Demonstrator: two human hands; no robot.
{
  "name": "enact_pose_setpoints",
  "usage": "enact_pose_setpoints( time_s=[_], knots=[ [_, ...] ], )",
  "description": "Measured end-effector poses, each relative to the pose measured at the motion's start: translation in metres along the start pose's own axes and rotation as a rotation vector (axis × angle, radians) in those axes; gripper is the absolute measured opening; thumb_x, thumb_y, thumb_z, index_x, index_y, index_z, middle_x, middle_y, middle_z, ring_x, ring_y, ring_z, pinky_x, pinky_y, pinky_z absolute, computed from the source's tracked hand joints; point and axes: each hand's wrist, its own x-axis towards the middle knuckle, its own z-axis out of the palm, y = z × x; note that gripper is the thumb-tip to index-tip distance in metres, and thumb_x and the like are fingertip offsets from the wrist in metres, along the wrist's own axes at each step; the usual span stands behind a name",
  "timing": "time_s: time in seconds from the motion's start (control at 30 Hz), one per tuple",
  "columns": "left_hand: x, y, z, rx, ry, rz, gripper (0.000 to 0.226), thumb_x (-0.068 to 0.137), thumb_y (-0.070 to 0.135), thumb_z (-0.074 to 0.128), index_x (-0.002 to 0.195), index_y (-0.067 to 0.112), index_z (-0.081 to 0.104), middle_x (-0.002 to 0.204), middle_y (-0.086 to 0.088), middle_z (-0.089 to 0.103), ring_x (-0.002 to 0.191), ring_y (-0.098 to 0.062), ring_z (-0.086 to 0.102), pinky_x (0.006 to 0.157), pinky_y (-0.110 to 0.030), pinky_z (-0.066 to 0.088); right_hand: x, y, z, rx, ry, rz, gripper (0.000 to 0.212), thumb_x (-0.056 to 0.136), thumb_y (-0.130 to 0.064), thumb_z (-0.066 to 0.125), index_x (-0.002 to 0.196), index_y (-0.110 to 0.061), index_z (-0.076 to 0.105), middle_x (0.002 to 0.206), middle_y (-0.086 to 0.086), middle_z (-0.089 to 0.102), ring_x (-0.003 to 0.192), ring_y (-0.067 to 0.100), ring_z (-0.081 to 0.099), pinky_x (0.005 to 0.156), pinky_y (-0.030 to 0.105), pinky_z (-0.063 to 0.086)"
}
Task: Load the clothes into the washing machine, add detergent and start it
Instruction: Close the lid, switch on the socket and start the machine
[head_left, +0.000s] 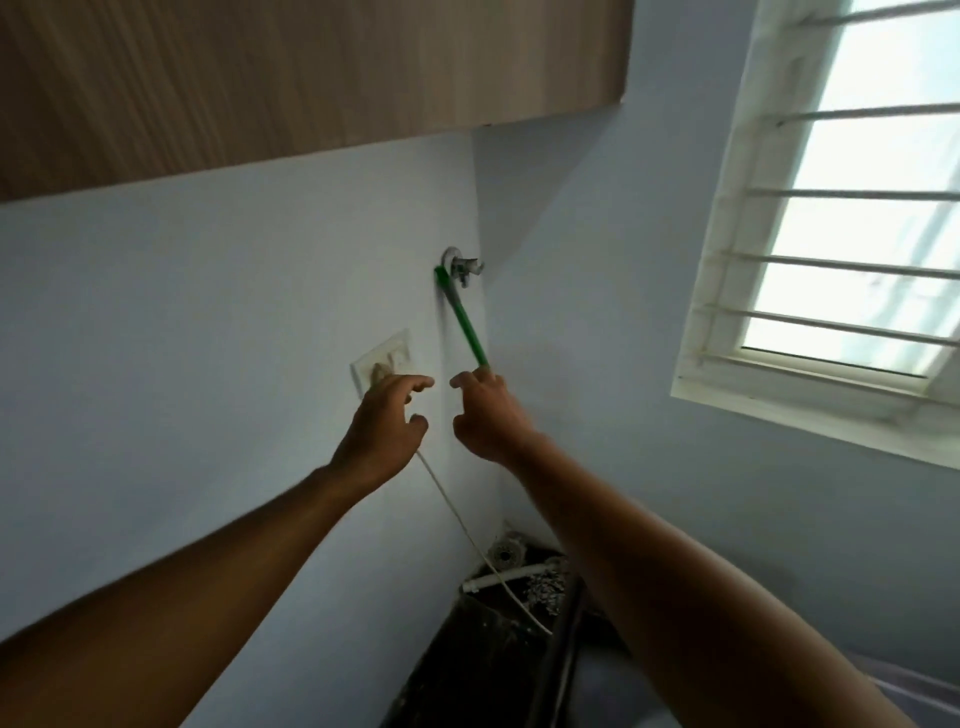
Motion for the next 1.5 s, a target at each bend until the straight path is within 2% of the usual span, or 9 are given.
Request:
enact_pose_setpoints(
  time_s=[0.2, 0.37, 0.5, 0.63, 0.7, 0.87, 1.07, 1.27, 1.5],
  knots=[
    [-0.066, 0.069, 0.025, -0.053, -0.038, 0.047, 0.048, 0.088, 0.005, 0.062, 0.133, 0.020, 0.056, 0.128, -0.001, 0.059, 0.108, -0.016, 0.055, 0.094, -0.033, 0.050, -0.098, 0.040, -0.041, -0.061, 0.018, 0.060, 0.057, 0.085, -0.005, 0.056, 0.141, -0.011, 0.045, 0.140, 0.013, 0.042, 0.128, 0.031, 0.042, 0.103, 0.046, 0.045],
    [-0.121, 0.114, 0.052, -0.087, -0.087, 0.062, 0.048, 0.086, 0.005, 0.061, 0.131, 0.019, 0.058, 0.124, -0.002, 0.060, 0.105, -0.018, 0.054, 0.093, -0.034, 0.049, -0.171, 0.069, -0.077, -0.096, 0.039, 0.111, 0.058, 0.084, -0.008, 0.059, 0.141, -0.011, 0.045, 0.139, 0.013, 0.043, 0.127, 0.032, 0.042, 0.101, 0.043, 0.045],
    [-0.154, 0.149, 0.069, -0.125, -0.098, 0.067, 0.048, 0.086, 0.003, 0.061, 0.132, 0.016, 0.058, 0.122, -0.004, 0.060, 0.105, -0.018, 0.054, 0.088, -0.026, 0.045, -0.224, 0.084, -0.094, -0.095, 0.046, 0.135, 0.059, 0.086, -0.008, 0.058, 0.142, -0.012, 0.043, 0.140, 0.012, 0.042, 0.127, 0.031, 0.041, 0.101, 0.044, 0.045],
    [-0.193, 0.176, 0.085, -0.163, -0.107, 0.073, 0.048, 0.086, 0.003, 0.061, 0.132, 0.017, 0.058, 0.121, -0.002, 0.060, 0.104, -0.018, 0.054, 0.090, -0.029, 0.048, -0.276, 0.101, -0.101, -0.111, 0.035, 0.155, 0.059, 0.085, -0.007, 0.058, 0.142, -0.012, 0.043, 0.139, 0.012, 0.042, 0.126, 0.031, 0.042, 0.100, 0.045, 0.045],
    [-0.215, 0.180, 0.091, -0.160, -0.130, 0.079, 0.047, 0.086, 0.002, 0.061, 0.131, 0.016, 0.059, 0.120, -0.003, 0.061, 0.102, -0.019, 0.055, 0.090, -0.031, 0.049, -0.300, 0.107, -0.100, -0.112, 0.028, 0.172, 0.059, 0.085, -0.008, 0.059, 0.142, -0.012, 0.044, 0.138, 0.013, 0.042, 0.127, 0.033, 0.041, 0.101, 0.047, 0.045],
    [-0.264, 0.185, 0.100, -0.145, -0.186, 0.077, 0.045, 0.082, 0.001, 0.062, 0.125, 0.013, 0.064, 0.116, -0.006, 0.064, 0.092, -0.014, 0.053, 0.084, -0.021, 0.041, -0.353, 0.115, -0.091, -0.105, -0.003, 0.236, 0.058, 0.087, -0.016, 0.063, 0.141, -0.011, 0.045, 0.137, 0.013, 0.043, 0.129, 0.032, 0.040, 0.105, 0.047, 0.041],
    [-0.310, 0.177, 0.100, -0.158, -0.295, 0.113, 0.042, 0.082, 0.002, 0.061, 0.122, 0.014, 0.065, 0.111, -0.005, 0.067, 0.089, -0.017, 0.058, 0.086, -0.026, 0.048, -0.403, 0.109, -0.068, -0.129, 0.048, 0.286, 0.047, 0.087, -0.018, 0.060, 0.132, -0.012, 0.052, 0.128, 0.014, 0.048, 0.121, 0.035, 0.046, 0.100, 0.049, 0.044],
    [-0.361, 0.150, 0.086, -0.183, -0.394, 0.165, 0.041, 0.082, 0.004, 0.063, 0.121, 0.015, 0.066, 0.111, -0.005, 0.067, 0.097, -0.020, 0.062, 0.092, -0.030, 0.049, -0.461, 0.079, -0.029, -0.113, 0.056, 0.369, 0.045, 0.088, -0.019, 0.055, 0.132, -0.012, 0.051, 0.130, 0.013, 0.048, 0.123, 0.033, 0.045, 0.099, 0.045, 0.045],
    [-0.426, 0.113, 0.067, -0.161, -0.492, 0.171, 0.039, 0.083, 0.004, 0.062, 0.120, 0.017, 0.067, 0.113, -0.001, 0.066, 0.094, -0.010, 0.057, 0.091, -0.024, 0.047, -0.520, 0.031, 0.016, -0.101, 0.058, 0.423, 0.041, 0.094, -0.019, 0.052, 0.132, -0.006, 0.053, 0.129, 0.016, 0.051, 0.119, 0.032, 0.051, 0.095, 0.042, 0.046]
  ],
)
